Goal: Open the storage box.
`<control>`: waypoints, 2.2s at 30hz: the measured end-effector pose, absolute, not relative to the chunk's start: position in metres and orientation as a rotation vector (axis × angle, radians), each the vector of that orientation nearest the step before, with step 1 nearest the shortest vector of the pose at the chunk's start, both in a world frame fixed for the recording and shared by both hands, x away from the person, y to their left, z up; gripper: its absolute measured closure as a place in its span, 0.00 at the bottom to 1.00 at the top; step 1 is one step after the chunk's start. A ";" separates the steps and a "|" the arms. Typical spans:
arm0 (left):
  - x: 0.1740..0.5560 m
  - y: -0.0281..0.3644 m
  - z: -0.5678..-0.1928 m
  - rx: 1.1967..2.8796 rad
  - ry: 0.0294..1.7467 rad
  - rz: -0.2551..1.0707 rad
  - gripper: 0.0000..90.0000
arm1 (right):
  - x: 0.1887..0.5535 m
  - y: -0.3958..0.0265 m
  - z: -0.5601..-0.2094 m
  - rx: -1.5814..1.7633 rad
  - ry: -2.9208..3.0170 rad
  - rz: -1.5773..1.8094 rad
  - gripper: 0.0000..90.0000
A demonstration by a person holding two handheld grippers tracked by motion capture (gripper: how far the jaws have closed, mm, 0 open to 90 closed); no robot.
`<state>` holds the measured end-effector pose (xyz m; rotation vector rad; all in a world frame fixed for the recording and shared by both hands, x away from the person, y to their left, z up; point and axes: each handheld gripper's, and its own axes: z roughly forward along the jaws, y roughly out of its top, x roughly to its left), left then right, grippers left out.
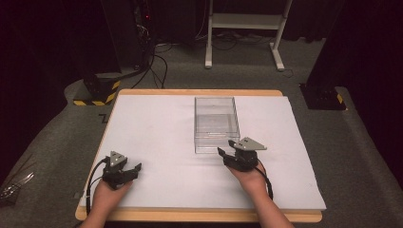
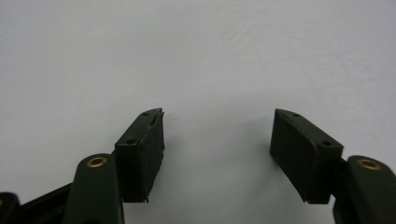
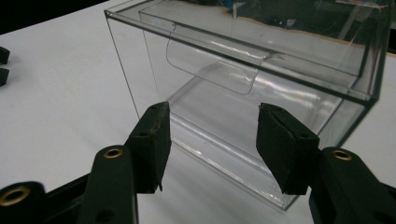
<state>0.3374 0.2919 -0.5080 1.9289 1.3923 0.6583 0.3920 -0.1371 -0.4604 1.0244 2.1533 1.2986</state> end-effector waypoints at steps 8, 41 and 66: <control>0.338 0.292 -0.508 1.930 1.390 0.657 0.39 | 0.404 -0.133 -0.460 1.029 2.144 1.319 0.47; 0.338 0.292 -0.508 1.931 1.387 0.656 0.39 | 0.423 -0.137 -0.465 0.963 2.186 1.432 0.73; 0.338 0.292 -0.508 1.932 1.386 0.657 0.39 | 0.418 -0.155 -0.470 0.908 2.211 1.521 0.87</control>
